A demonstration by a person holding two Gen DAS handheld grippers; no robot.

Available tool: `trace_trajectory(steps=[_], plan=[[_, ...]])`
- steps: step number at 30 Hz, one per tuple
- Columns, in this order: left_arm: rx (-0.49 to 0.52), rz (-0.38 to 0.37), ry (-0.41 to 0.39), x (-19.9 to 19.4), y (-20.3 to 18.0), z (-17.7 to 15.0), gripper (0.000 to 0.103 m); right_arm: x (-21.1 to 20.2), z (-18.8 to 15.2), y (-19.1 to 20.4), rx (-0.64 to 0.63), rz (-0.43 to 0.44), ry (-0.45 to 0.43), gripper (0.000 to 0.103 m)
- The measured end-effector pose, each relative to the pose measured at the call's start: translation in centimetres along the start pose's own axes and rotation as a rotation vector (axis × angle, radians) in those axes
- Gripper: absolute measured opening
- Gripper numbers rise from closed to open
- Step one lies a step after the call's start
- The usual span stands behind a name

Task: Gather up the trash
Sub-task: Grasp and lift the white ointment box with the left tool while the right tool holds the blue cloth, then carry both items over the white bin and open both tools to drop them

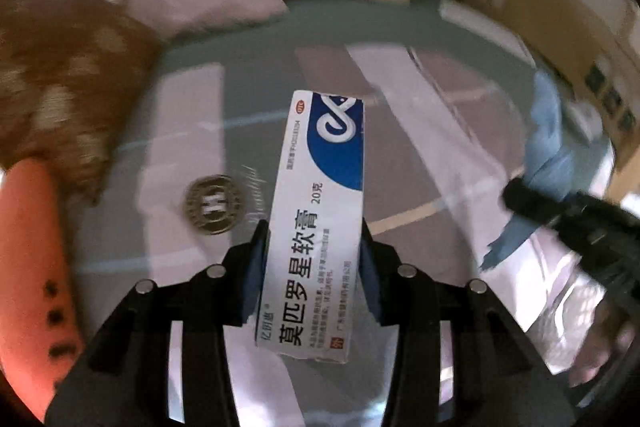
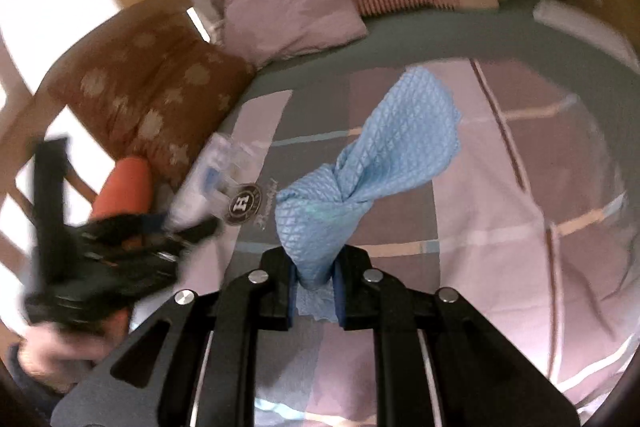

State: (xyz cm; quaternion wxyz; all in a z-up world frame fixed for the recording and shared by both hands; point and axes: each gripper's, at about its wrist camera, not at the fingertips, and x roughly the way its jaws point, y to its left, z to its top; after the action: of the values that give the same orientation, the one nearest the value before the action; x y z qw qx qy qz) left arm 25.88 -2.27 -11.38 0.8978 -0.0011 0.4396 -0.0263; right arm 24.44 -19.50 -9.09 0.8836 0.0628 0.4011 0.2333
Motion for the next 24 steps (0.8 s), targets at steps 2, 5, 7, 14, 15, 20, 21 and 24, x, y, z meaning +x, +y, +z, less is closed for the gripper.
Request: trace_trajectory(steps=[2,5,7,14,15,20,21,24], plan=[[-0.065,0.044,-0.066,-3.0,0.1,-1.4,0.043,-1.0,-1.0,1.3,-0.045,-0.023,-0.018,0.015],[-0.161,0.045,-0.106,-5.2,0.6,-3.3,0.043,-2.2,-2.9,2.2,-0.071,-0.040,-0.047,0.015],[-0.212,0.048,-0.125,-5.5,1.7,-4.1,0.043,-2.3,-4.1,2.6,-0.069,-0.033,-0.052,0.015],[-0.204,0.036,-0.123,-4.2,2.5,-4.3,0.043,-1.7,-3.9,2.5,-0.069,-0.040,-0.052,0.015],[-0.204,0.033,-0.121,-4.2,2.5,-4.3,0.043,-1.6,-3.9,2.5,-0.064,-0.040,-0.053,0.015],[-0.176,0.034,-0.136,-4.2,2.1,-4.2,0.043,-2.2,-3.8,3.1,-0.089,-0.050,-0.067,0.015],[-0.173,0.030,-0.137,-4.2,2.0,-4.2,0.043,-2.6,-3.7,3.0,-0.089,-0.052,-0.073,0.015],[-0.170,0.011,-0.129,-3.9,1.8,-4.2,0.043,-6.6,-3.4,2.5,-0.094,-0.061,-0.144,0.015]])
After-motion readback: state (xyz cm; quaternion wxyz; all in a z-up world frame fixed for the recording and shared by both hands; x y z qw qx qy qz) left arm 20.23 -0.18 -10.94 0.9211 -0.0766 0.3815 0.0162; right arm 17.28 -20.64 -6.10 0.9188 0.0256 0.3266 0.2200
